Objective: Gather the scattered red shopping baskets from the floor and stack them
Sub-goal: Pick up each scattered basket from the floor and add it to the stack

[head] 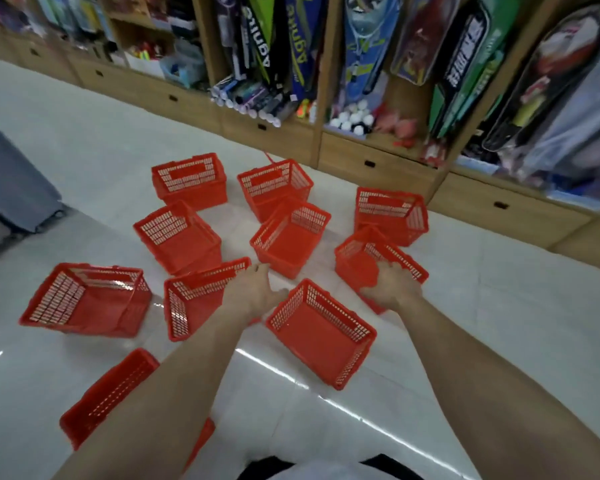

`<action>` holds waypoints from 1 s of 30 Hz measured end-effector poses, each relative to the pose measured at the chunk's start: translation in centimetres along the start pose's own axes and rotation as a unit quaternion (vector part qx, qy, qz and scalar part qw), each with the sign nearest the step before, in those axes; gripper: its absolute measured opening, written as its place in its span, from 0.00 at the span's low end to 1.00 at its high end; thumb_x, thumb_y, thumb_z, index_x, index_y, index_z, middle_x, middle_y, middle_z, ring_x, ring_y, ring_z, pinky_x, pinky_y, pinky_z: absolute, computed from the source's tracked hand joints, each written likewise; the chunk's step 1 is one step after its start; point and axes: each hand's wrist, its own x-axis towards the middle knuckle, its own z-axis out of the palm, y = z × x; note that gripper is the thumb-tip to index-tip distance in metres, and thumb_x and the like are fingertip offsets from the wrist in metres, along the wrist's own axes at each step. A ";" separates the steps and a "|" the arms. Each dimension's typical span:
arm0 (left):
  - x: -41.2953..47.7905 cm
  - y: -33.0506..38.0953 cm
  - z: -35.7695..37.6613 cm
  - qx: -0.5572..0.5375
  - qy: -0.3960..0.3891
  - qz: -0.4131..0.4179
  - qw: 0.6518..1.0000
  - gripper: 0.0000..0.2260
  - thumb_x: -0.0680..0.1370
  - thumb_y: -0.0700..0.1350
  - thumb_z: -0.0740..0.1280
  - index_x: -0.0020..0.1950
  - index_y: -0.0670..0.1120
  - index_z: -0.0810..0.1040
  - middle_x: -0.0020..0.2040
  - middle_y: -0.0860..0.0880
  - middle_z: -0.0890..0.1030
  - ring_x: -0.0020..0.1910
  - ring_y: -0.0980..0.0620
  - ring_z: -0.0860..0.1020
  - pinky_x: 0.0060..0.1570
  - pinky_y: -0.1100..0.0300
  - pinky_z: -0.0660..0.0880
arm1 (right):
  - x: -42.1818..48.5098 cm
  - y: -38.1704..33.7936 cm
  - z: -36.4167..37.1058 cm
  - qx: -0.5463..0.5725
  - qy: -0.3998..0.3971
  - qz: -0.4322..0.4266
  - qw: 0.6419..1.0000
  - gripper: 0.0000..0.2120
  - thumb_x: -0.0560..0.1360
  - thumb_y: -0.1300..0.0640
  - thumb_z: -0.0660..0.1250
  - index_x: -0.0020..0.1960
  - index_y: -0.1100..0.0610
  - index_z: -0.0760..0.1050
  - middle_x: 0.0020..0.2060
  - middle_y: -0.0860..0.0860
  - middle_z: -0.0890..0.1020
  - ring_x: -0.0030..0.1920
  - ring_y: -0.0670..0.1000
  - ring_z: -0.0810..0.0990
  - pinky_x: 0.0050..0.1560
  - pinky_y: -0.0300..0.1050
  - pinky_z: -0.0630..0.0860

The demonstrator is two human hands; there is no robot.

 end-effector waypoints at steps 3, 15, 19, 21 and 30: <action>1.3 6.6 2.3 0.018 -0.023 0.033 0.999 0.34 0.70 0.68 0.63 0.69 0.49 0.71 0.63 0.46 0.76 0.62 0.43 0.75 0.57 0.46 0.74 | -0.6 8.4 -0.4 0.031 0.001 0.051 0.998 0.38 0.68 0.37 0.71 0.72 0.50 0.65 0.69 0.55 0.70 0.68 0.60 0.70 0.63 0.57 0.72; 5.5 30.4 12.8 0.051 -0.082 0.065 0.993 0.37 0.73 0.65 0.65 0.78 0.48 0.63 0.74 0.45 0.68 0.71 0.42 0.69 0.66 0.46 0.69 | 0.8 35.6 -2.2 0.092 -0.030 0.146 0.984 0.38 0.72 0.39 0.68 0.75 0.54 0.62 0.70 0.56 0.68 0.69 0.60 0.68 0.63 0.56 0.70; 8.8 34.2 14.5 0.070 -0.086 0.073 0.991 0.37 0.73 0.65 0.66 0.77 0.48 0.64 0.72 0.46 0.70 0.69 0.43 0.70 0.64 0.47 0.71 | 4.0 39.0 -2.6 0.109 -0.038 0.149 0.982 0.38 0.72 0.38 0.68 0.75 0.55 0.62 0.70 0.57 0.68 0.68 0.60 0.68 0.63 0.56 0.70; 11.4 35.3 15.3 0.075 -0.096 0.071 0.990 0.37 0.73 0.65 0.66 0.76 0.49 0.64 0.71 0.45 0.71 0.68 0.42 0.71 0.63 0.46 0.71 | 6.3 40.2 -2.7 0.112 -0.045 0.149 0.981 0.39 0.72 0.38 0.68 0.76 0.55 0.62 0.71 0.57 0.68 0.68 0.60 0.68 0.62 0.56 0.70; 31.1 38.2 20.4 0.061 -0.152 0.057 0.985 0.35 0.74 0.63 0.67 0.76 0.49 0.65 0.72 0.44 0.70 0.70 0.41 0.70 0.66 0.47 0.69 | 22.6 42.7 -2.3 0.094 -0.089 0.188 0.974 0.38 0.72 0.40 0.68 0.76 0.53 0.61 0.69 0.55 0.68 0.67 0.59 0.70 0.60 0.55 0.71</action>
